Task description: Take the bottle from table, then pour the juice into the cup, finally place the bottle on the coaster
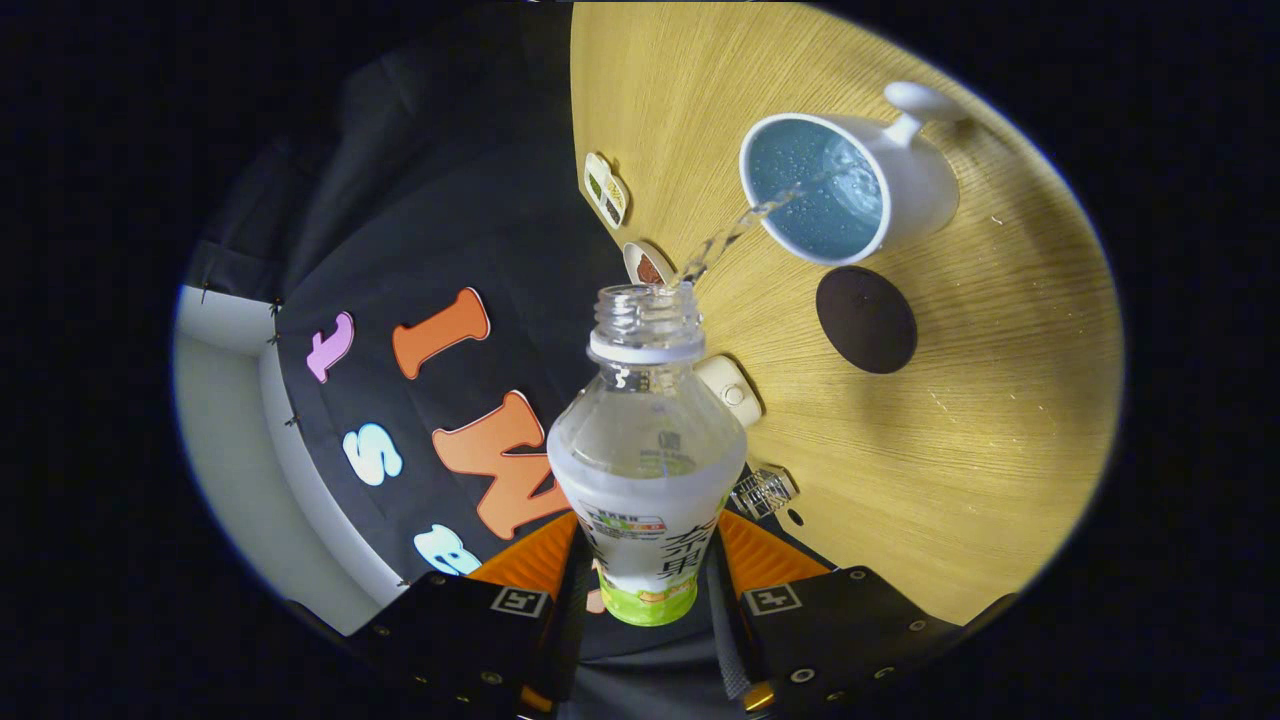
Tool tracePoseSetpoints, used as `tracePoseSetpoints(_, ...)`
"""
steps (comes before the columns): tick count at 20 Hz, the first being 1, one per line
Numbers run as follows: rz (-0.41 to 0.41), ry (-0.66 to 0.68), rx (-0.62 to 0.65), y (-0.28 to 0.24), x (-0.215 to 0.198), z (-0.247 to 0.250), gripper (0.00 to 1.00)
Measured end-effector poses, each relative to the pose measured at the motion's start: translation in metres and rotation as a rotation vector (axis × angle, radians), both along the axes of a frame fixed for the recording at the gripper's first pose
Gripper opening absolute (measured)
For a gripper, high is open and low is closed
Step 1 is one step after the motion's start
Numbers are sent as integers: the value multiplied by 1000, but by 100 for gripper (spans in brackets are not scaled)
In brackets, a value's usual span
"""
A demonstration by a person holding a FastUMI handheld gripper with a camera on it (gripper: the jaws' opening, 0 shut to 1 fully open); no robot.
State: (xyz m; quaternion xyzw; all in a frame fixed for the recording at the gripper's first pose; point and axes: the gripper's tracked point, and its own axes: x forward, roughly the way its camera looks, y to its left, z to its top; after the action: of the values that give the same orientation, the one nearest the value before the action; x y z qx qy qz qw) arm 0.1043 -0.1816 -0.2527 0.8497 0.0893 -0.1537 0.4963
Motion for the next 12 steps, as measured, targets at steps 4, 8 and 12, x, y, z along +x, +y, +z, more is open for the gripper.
tracePoseSetpoints(4, -2, -5, 16, 2, 3, 1, 57)
tracePoseSetpoints(8, -10, -14, 41, 2, 4, 0, 56)
tracePoseSetpoints(12, -22, -19, 71, 2, 4, -1, 57)
